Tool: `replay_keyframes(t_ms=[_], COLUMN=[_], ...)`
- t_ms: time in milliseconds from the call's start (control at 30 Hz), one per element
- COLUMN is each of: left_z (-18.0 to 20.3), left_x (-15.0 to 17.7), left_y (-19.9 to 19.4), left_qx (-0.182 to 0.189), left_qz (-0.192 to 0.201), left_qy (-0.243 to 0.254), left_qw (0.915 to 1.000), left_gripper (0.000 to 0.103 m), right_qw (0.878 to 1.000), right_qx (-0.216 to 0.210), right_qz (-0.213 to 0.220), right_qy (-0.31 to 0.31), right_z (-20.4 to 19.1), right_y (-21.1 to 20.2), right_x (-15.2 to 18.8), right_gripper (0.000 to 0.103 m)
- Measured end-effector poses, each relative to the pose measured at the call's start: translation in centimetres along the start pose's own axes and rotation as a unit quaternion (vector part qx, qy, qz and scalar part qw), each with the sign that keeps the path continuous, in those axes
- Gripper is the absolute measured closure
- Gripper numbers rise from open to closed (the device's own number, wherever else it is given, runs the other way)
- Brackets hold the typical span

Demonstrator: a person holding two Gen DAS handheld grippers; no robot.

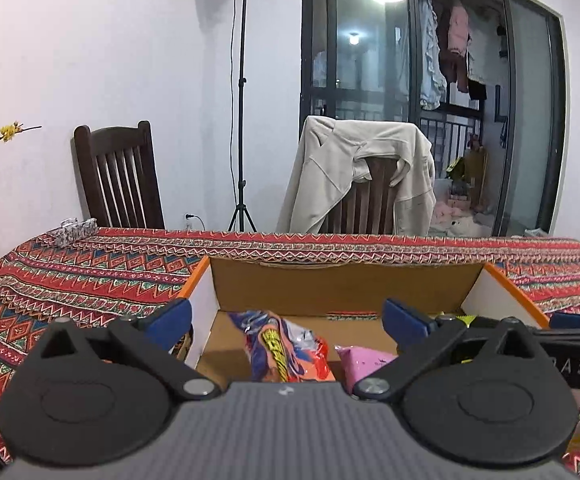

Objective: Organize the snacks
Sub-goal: 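Open the left gripper over the box while the right releases the green bar, then lower the right gripper onto the pumpkin-seed oat biscuit packet and close it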

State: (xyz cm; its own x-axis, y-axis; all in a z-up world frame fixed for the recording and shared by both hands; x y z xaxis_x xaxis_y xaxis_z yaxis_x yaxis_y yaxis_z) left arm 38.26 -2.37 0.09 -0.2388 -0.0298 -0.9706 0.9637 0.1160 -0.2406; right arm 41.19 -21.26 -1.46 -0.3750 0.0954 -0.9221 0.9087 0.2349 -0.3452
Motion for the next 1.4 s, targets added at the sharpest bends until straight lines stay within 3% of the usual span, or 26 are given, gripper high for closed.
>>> replay_keyframes(t_ms=[433, 800, 1067, 1400], left_z=[-0.7, -2.8, -5.5, -10.5], left_x=[-1.2, -3.3, 0.9, 6.7], left_y=[-0.6, -7.5, -13.7, -19.0], left_qx=[-0.005, -0.023, -0.026, -0.041], left_qz=[-0.009, 0.005, -0.018, -0.064], left_qy=[-0.023, -0.017, -0.026, -0.055], left_qw=[0.9997, 0.9996, 0.9992, 0.9956], left_gripper=[0.0, 0.0, 0.0, 0.0], right_qw=[1.0, 0.999, 0.999, 0.995], right_qx=[0.002, -0.025, -0.042, -0.075], right_qz=[0.006, 0.031, -0.005, -0.066], right_qy=[0.0, 0.0, -0.013, -0.03], right_z=[-0.2, -1.3, -2.6, -6.5], right_y=[-0.9, -7.9, -13.5, -16.9], right_x=[-0.7, -2.3, 2.0, 7.7], right_gripper=[0.0, 0.0, 0.0, 0.0])
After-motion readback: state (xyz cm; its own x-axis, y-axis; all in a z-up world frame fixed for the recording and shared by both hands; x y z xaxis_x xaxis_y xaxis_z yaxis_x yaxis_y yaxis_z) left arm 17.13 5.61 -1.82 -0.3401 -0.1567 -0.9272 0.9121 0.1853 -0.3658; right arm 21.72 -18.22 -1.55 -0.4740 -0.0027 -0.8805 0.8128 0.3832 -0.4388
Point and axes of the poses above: each gripper's, at about its wrist camera, not at the fingertips, and y roughly the way its jaws point, z to its right, x to its underside, the point moved 5 cm from there along y, roughly the way its jaws point, and after that the axes turned 8 degrees about z, right-handed, at the moved point
